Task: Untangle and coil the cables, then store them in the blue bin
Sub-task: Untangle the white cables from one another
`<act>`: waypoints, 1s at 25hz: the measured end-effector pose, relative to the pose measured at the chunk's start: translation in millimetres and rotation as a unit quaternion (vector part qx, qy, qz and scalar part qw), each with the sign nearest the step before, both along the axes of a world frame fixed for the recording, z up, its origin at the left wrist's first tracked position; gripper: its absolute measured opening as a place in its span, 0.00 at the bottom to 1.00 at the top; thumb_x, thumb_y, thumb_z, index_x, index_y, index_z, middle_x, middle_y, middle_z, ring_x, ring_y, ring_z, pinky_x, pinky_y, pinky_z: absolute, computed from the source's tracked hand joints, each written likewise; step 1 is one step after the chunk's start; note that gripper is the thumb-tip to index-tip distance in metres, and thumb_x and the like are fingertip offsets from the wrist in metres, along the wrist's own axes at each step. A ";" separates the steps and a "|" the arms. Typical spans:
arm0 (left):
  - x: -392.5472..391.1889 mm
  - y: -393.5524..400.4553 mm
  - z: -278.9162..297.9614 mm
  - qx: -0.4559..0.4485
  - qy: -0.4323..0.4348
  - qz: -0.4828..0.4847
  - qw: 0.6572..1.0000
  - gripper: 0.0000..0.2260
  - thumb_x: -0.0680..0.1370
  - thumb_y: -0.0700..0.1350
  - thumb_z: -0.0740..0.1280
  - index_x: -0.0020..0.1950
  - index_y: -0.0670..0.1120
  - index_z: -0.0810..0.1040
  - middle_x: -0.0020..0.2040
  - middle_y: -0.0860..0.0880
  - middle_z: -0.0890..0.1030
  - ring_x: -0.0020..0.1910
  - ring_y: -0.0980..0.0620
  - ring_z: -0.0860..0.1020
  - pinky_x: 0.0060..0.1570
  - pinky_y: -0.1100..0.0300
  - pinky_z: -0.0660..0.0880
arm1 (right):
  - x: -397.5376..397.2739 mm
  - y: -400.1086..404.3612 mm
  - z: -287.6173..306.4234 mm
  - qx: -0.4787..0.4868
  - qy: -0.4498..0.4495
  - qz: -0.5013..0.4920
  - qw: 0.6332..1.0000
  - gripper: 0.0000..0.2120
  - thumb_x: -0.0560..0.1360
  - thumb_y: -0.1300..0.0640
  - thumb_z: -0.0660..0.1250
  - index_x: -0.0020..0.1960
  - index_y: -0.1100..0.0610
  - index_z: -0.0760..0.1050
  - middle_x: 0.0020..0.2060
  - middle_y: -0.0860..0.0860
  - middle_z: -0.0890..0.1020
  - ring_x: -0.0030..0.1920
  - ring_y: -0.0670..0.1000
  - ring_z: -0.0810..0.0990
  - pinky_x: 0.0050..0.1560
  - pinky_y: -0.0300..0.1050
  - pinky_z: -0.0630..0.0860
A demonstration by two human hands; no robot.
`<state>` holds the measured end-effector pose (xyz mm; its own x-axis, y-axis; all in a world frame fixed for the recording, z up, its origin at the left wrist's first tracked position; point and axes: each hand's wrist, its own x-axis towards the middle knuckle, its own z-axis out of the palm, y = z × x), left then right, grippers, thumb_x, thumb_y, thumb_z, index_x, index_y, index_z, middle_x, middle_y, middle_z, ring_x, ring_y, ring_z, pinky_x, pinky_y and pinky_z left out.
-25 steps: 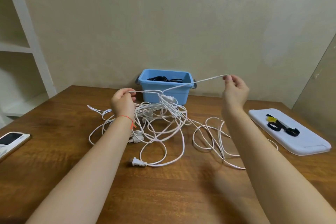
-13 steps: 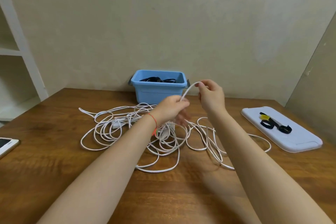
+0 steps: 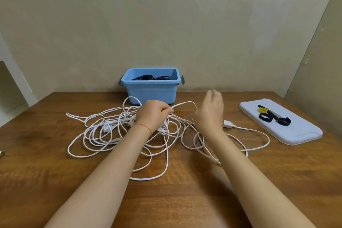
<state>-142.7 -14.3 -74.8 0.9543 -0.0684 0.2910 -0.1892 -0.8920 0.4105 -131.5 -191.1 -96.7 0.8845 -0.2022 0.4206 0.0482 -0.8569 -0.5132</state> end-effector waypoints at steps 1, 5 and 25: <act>0.0 -7.6 -4.6 -0.007 -0.020 -0.006 1.000 0.12 0.81 0.55 0.64 0.41 0.54 0.82 0.37 0.55 0.76 0.42 0.50 0.77 0.38 0.57 0.70 | -7.1 13.3 3.4 -0.021 -0.069 0.073 0.995 0.26 0.76 0.62 0.57 0.74 0.66 0.63 0.75 0.62 0.63 0.76 0.61 0.58 0.76 0.56 0.57; -4.3 -28.6 -26.0 -0.016 0.007 0.009 1.000 0.06 0.77 0.43 0.64 0.45 0.46 0.81 0.43 0.46 0.81 0.47 0.40 0.79 0.41 0.54 0.72 | -19.1 42.2 -3.8 0.114 -0.023 0.275 0.954 0.15 0.81 0.58 0.54 0.60 0.58 0.78 0.55 0.53 0.81 0.57 0.51 0.77 0.57 0.47 0.74; -28.8 8.1 -18.2 -0.052 0.275 -0.131 0.951 0.15 0.82 0.45 0.60 0.68 0.55 0.71 0.35 0.46 0.84 0.25 0.49 0.77 0.34 0.62 0.75 | -9.2 -2.6 0.2 0.057 -0.087 0.108 0.989 0.06 0.79 0.58 0.66 0.50 0.57 0.82 0.43 0.50 0.76 0.48 0.54 0.76 0.53 0.49 0.70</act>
